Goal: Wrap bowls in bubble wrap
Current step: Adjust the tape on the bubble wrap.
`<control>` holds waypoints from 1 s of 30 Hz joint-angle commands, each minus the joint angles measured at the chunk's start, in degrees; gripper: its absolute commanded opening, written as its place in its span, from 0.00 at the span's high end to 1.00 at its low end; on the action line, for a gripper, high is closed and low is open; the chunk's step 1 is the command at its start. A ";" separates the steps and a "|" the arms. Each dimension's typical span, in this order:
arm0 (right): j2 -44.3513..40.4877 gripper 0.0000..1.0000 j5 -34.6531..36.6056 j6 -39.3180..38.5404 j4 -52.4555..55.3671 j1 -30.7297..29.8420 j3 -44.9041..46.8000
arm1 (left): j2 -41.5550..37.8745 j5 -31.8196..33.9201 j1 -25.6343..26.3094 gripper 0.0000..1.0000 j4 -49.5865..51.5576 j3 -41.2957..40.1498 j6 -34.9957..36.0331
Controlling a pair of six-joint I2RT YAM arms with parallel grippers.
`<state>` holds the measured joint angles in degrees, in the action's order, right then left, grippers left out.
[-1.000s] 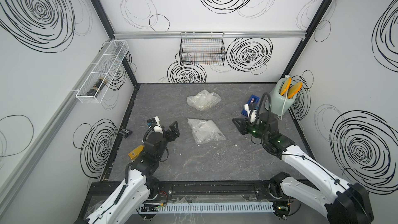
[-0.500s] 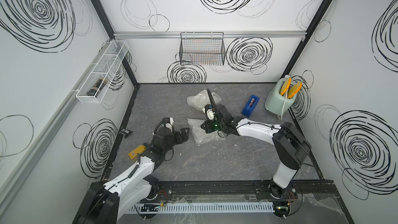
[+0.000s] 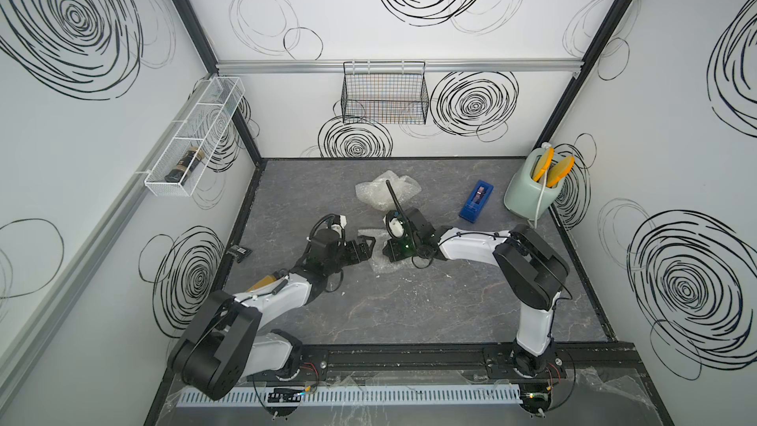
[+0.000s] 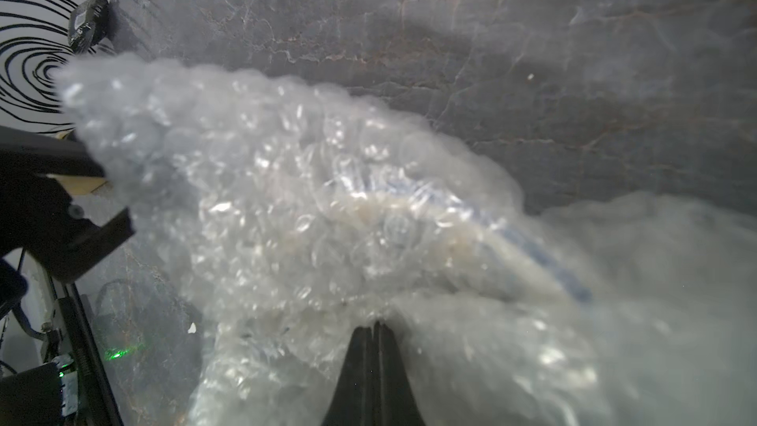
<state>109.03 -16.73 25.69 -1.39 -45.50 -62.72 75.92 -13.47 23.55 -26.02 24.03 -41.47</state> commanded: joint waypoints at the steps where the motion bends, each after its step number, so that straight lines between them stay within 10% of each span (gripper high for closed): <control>1: 1.45 0.94 0.35 -0.01 0.20 -0.33 1.80 | 3.58 -1.95 1.12 0.11 -6.00 2.15 -0.41; 13: -1.80 0.93 -2.49 0.59 0.01 -0.17 2.44 | 15.14 -2.37 2.03 0.10 -10.66 6.92 5.04; 30: -3.59 0.92 -3.50 -0.19 1.89 0.19 2.49 | 24.26 -2.39 1.57 0.68 -12.26 10.13 8.98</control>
<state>106.74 -19.14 26.13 -2.57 -45.34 -60.38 99.46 -16.08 25.28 -35.88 35.35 -32.18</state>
